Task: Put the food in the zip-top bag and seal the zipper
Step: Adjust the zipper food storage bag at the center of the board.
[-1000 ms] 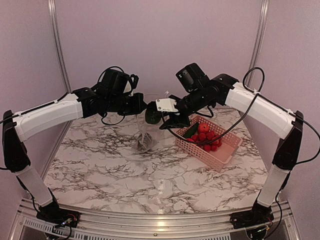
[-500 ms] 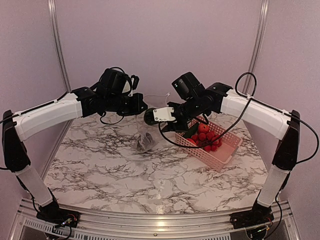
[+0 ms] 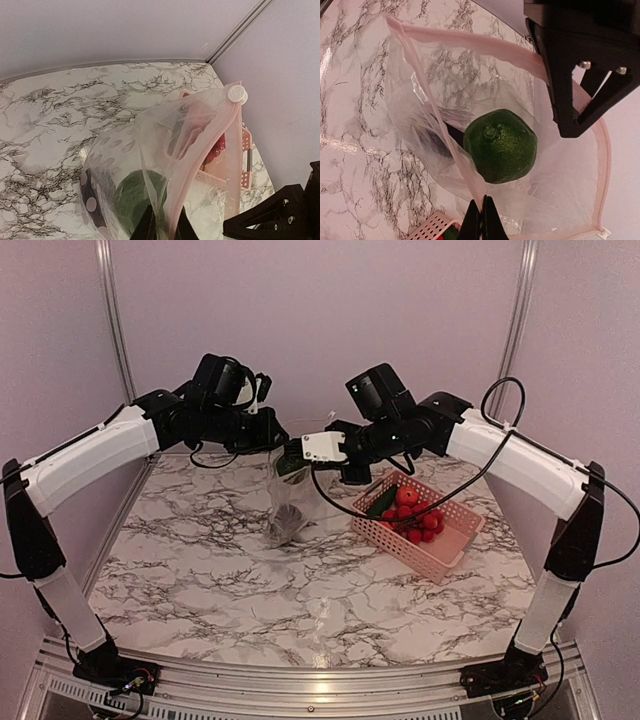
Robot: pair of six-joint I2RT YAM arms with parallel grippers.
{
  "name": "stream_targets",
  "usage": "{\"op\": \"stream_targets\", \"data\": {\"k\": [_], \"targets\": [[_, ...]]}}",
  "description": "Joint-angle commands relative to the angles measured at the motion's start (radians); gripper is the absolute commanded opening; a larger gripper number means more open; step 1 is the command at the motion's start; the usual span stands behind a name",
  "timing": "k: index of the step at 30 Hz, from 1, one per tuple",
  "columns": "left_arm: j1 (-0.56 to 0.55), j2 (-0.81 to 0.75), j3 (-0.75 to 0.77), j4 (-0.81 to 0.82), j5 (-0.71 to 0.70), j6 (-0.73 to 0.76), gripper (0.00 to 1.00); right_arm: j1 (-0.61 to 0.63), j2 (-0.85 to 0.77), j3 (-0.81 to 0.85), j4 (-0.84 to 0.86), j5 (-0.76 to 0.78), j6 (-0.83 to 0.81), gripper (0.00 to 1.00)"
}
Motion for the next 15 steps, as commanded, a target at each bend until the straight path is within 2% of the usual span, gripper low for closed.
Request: {"op": "stream_targets", "data": {"k": [1, 3, 7, 11, 15], "targets": [[0.011, 0.040, 0.040, -0.135, 0.036, 0.022, 0.10, 0.007, -0.033, 0.038, -0.057, -0.021, 0.005, 0.00], [0.011, 0.044, 0.045, -0.146, 0.039, 0.010, 0.00, 0.008, -0.037, 0.046, -0.067, -0.028, 0.008, 0.00], [0.012, 0.046, 0.078, -0.160, 0.004, 0.025, 0.00, 0.008, -0.040, 0.077, -0.092, -0.049, 0.007, 0.00], [0.019, 0.110, 0.276, -0.283, -0.126, 0.111, 0.00, 0.008, -0.024, 0.162, -0.153, -0.105, -0.007, 0.00], [0.032, 0.142, 0.394, -0.327, -0.150, 0.163, 0.00, 0.008, -0.011, 0.253, -0.215, -0.157, -0.010, 0.00]]}}
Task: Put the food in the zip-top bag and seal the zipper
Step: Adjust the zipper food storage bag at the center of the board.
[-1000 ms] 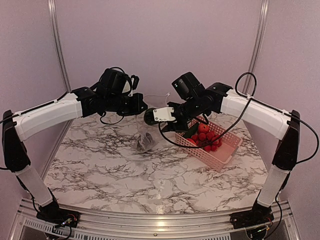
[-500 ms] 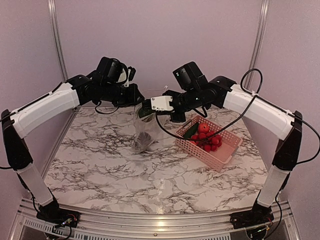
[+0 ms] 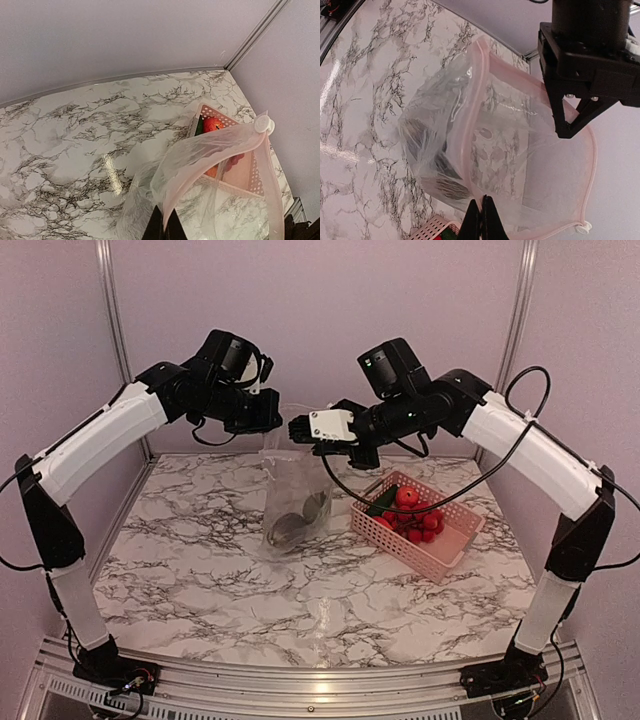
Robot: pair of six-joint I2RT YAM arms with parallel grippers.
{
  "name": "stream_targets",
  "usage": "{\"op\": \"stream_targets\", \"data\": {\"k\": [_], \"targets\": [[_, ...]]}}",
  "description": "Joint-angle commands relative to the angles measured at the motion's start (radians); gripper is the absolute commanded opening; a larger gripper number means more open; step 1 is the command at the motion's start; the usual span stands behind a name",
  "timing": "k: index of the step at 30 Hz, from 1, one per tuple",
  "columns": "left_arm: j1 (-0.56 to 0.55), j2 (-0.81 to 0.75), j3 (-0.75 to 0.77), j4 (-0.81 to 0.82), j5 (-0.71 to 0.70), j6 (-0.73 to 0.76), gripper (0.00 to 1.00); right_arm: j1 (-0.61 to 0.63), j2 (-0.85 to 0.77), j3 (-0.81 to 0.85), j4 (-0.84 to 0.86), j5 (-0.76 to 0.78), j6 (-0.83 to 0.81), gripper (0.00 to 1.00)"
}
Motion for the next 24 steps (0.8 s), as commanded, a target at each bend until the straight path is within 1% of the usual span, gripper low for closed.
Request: {"op": "stream_targets", "data": {"k": [1, 2, 3, 4, 8, 10, 12, 15, 19, 24], "targets": [[0.018, 0.019, 0.108, -0.092, -0.076, 0.095, 0.00, 0.008, -0.002, 0.112, -0.090, -0.091, -0.008, 0.00], [0.019, 0.021, 0.114, -0.093, -0.080, 0.104, 0.00, 0.009, -0.002, 0.110, -0.093, -0.099, -0.006, 0.00], [0.019, 0.023, 0.117, -0.092, -0.079, 0.113, 0.00, 0.007, -0.003, 0.103, -0.093, -0.106, 0.003, 0.03], [0.019, 0.026, 0.117, -0.093, -0.073, 0.122, 0.00, 0.007, -0.004, 0.090, -0.085, -0.108, 0.018, 0.11], [0.019, 0.032, 0.096, -0.090, -0.079, 0.129, 0.00, -0.008, -0.007, 0.072, -0.068, -0.120, 0.076, 0.30], [0.019, 0.031, 0.084, -0.084, -0.090, 0.132, 0.00, -0.040, -0.014, 0.084, -0.069, -0.191, 0.119, 0.40], [0.019, 0.026, 0.065, -0.077, -0.098, 0.133, 0.00, -0.095, -0.027, 0.095, -0.067, -0.287, 0.159, 0.44], [0.019, 0.019, 0.025, -0.060, -0.092, 0.129, 0.00, -0.208, -0.050, 0.084, -0.062, -0.409, 0.213, 0.46], [0.019, 0.019, -0.018, -0.052, -0.096, 0.125, 0.00, -0.364, -0.083, -0.010, -0.011, -0.520, 0.300, 0.46], [0.020, 0.016, -0.045, -0.047, -0.118, 0.123, 0.00, -0.560, -0.088, -0.141, 0.041, -0.591, 0.400, 0.44]]}}
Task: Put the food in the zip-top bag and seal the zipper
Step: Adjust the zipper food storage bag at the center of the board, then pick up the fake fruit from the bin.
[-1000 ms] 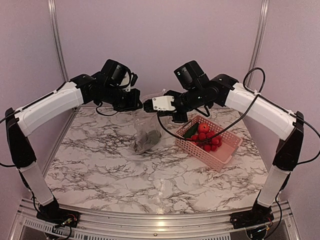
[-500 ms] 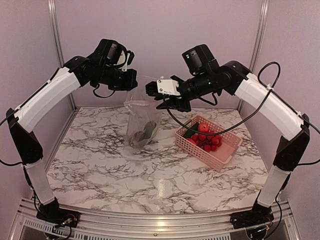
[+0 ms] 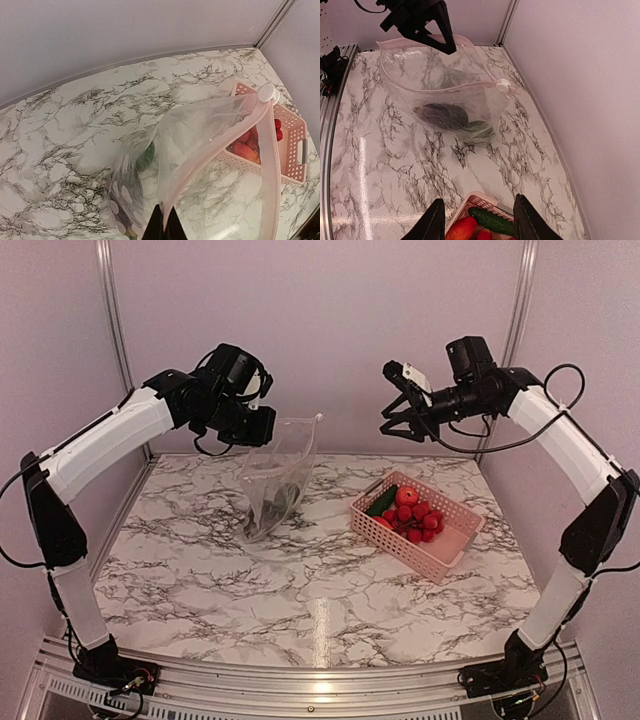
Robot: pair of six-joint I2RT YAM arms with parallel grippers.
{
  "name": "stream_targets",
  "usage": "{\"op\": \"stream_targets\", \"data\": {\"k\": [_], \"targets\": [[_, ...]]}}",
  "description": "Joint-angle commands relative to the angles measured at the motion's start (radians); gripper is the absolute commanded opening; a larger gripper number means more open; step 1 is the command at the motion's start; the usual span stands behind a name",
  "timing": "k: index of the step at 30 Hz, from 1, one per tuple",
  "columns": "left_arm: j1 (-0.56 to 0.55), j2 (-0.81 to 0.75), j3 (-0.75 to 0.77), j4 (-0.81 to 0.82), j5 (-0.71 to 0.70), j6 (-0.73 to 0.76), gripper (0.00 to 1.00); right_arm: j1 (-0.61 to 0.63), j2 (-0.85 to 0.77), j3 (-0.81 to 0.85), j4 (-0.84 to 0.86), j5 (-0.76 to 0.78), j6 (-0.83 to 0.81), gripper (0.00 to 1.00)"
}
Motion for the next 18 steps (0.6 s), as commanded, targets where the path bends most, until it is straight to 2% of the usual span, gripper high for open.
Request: {"op": "stream_targets", "data": {"k": [1, 4, 8, 13, 18], "targets": [[0.004, -0.004, -0.022, 0.022, -0.027, 0.010, 0.00, -0.141, -0.014, -0.098, 0.046, -0.115, 0.125, 0.44], [0.005, -0.011, -0.028, 0.034, -0.023, 0.008, 0.00, -0.221, -0.007, -0.176, 0.076, -0.080, 0.168, 0.42], [0.004, -0.027, -0.040, 0.050, -0.021, 0.008, 0.00, -0.243, -0.015, -0.276, 0.055, 0.000, 0.043, 0.40], [0.004, -0.046, -0.077, 0.080, -0.020, 0.003, 0.00, -0.212, -0.017, -0.365, 0.015, 0.121, -0.146, 0.32], [0.005, -0.056, -0.087, 0.088, -0.013, -0.006, 0.00, -0.119, -0.008, -0.482, 0.048, 0.299, -0.289, 0.26]]}}
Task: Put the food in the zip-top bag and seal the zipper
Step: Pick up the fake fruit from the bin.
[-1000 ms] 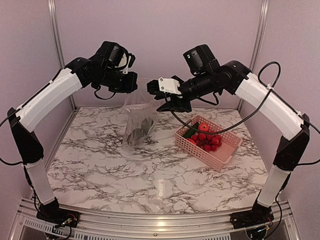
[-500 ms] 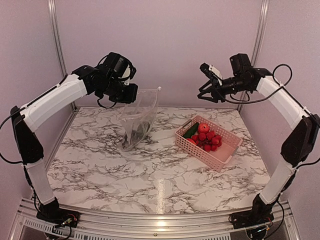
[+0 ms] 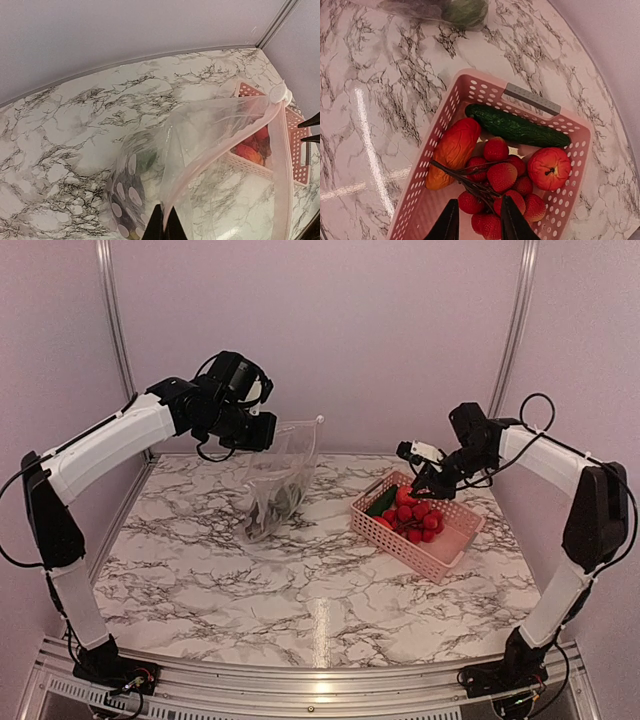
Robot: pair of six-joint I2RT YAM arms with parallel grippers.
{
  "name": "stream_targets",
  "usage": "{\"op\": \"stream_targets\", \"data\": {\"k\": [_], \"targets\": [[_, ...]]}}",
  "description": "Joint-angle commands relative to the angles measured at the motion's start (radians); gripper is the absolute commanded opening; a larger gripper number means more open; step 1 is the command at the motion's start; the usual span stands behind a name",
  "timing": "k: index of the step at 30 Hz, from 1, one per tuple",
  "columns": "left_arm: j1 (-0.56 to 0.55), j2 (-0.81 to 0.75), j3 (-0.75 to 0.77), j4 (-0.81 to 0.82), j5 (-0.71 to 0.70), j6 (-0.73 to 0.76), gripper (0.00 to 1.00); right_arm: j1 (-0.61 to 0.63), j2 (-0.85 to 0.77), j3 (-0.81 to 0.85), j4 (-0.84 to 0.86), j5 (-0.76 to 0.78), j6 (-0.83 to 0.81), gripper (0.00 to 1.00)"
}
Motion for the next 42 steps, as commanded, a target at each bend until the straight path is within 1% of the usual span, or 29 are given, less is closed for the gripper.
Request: {"op": "stream_targets", "data": {"k": [1, 4, 8, 13, 19, 23, 25, 26, 27, 28, 29, 30, 32, 34, 37, 39, 40, 41, 42], "targets": [[0.004, -0.047, -0.015, 0.026, -0.005, -0.006, 0.00, 0.083, -0.003, -0.092, 0.019, 0.191, -0.183, 0.25], [0.004, -0.060, -0.025, 0.035, -0.008, -0.013, 0.00, 0.122, 0.008, -0.134, 0.048, 0.262, -0.245, 0.26], [0.004, -0.068, -0.034, 0.049, -0.003, -0.013, 0.00, 0.157, 0.022, -0.156, 0.079, 0.333, -0.296, 0.32], [0.004, -0.060, -0.024, 0.049, 0.010, -0.006, 0.00, 0.184, 0.060, -0.162, 0.093, 0.376, -0.345, 0.40], [0.005, -0.066, -0.034, 0.048, 0.012, -0.006, 0.00, 0.199, 0.116, -0.160, 0.113, 0.422, -0.387, 0.47], [0.004, -0.067, -0.048, 0.033, 0.021, -0.006, 0.05, 0.200, 0.146, -0.159, 0.141, 0.432, -0.393, 0.48], [0.005, -0.061, -0.045, 0.015, 0.024, -0.007, 0.10, 0.203, 0.161, -0.163, 0.163, 0.437, -0.388, 0.48], [0.004, -0.061, -0.045, 0.011, 0.025, -0.009, 0.15, 0.204, 0.167, -0.166, 0.175, 0.440, -0.385, 0.48], [0.005, -0.062, -0.046, 0.007, 0.024, -0.012, 0.20, 0.206, 0.173, -0.170, 0.188, 0.448, -0.380, 0.47], [0.004, -0.062, -0.049, 0.005, 0.022, -0.017, 0.21, 0.208, 0.179, -0.173, 0.206, 0.458, -0.372, 0.47], [0.004, -0.066, -0.051, 0.005, 0.021, -0.018, 0.21, 0.209, 0.183, -0.175, 0.216, 0.464, -0.367, 0.45], [0.004, -0.069, -0.053, 0.005, 0.020, -0.018, 0.21, 0.210, 0.186, -0.178, 0.226, 0.467, -0.363, 0.42], [0.004, -0.073, -0.054, 0.001, 0.016, -0.021, 0.17, 0.210, 0.184, -0.181, 0.247, 0.470, -0.353, 0.28], [0.004, -0.078, -0.051, -0.007, 0.016, -0.028, 0.16, 0.210, 0.174, -0.181, 0.260, 0.466, -0.342, 0.15], [0.005, -0.095, -0.058, -0.013, 0.007, -0.038, 0.16, 0.207, 0.145, -0.177, 0.267, 0.452, -0.321, 0.01], [0.004, -0.107, -0.064, -0.017, 0.002, -0.042, 0.17, 0.199, 0.119, -0.152, 0.245, 0.416, -0.303, 0.00], [0.004, -0.113, -0.068, -0.018, 0.003, -0.043, 0.20, 0.192, 0.105, -0.137, 0.229, 0.391, -0.293, 0.00], [0.004, -0.120, -0.072, -0.017, 0.003, -0.046, 0.25, 0.186, 0.088, -0.122, 0.212, 0.359, -0.284, 0.00], [0.004, -0.124, -0.076, -0.017, 0.003, -0.048, 0.28, 0.179, 0.076, -0.107, 0.198, 0.338, -0.275, 0.00]]}}
